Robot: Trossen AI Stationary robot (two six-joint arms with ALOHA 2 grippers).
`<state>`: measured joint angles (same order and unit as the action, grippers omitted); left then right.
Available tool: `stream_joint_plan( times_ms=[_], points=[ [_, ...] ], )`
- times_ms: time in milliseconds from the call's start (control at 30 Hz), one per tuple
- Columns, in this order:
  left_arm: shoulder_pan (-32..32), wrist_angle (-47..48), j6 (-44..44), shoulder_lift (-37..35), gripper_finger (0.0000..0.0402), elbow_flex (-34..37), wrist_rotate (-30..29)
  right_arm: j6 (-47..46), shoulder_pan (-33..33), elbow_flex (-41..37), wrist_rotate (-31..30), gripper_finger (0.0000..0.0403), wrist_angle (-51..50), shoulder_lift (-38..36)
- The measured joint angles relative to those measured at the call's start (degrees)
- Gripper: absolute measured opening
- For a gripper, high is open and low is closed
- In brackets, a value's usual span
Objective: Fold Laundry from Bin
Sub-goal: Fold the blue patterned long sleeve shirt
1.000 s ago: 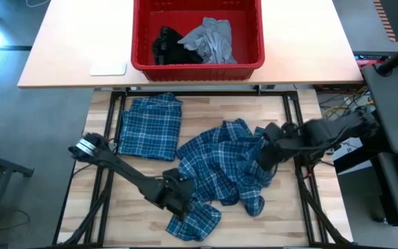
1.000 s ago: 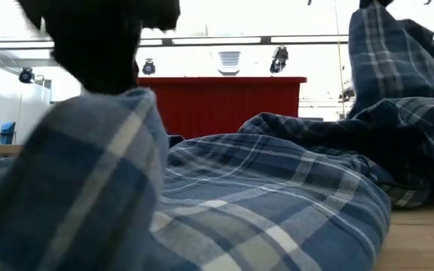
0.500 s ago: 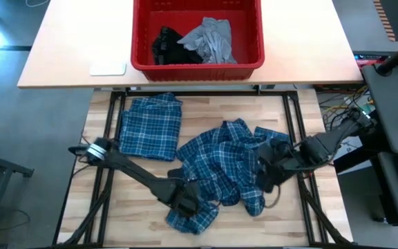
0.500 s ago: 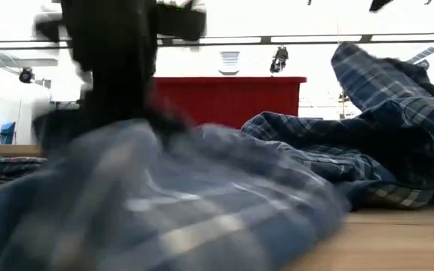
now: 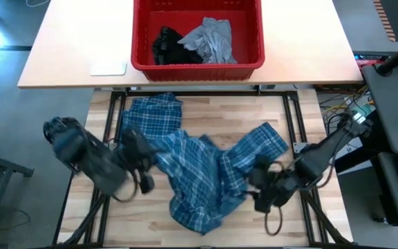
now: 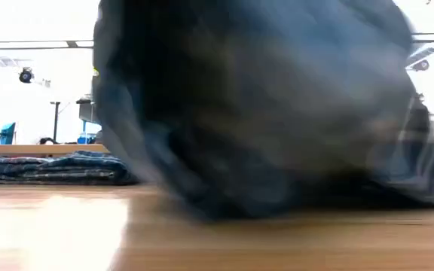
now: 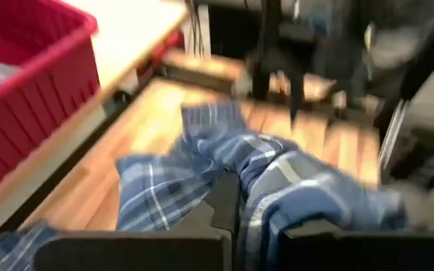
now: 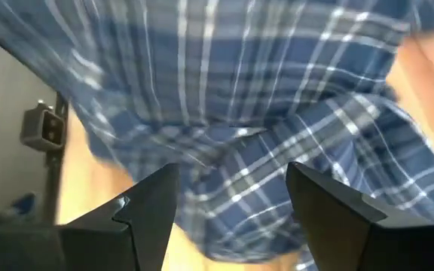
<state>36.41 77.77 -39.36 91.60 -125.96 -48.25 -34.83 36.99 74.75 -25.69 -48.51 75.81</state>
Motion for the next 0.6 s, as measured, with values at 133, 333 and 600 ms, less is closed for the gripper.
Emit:
stream_joint_plan(
  times_ms=[133, 333, 600],
  points=[
    [-0.97, -1.82, 0.84, -1.44, 0.0, -5.65, -6.05, 7.24, -0.13, 1.24, -4.59, 0.0241, 6.46, 5.21],
    [-4.56, -4.43, -0.65, -0.99, 0.0, -8.35, -12.87, 17.68, 0.93, 10.19, -14.07, 0.0242, 14.16, 12.37],
    [-7.83, -8.83, -1.67, -1.24, 0.0, -8.98, -23.24, 30.96, 1.25, 19.52, -18.37, 0.0242, 14.4, 21.0]
  ],
)
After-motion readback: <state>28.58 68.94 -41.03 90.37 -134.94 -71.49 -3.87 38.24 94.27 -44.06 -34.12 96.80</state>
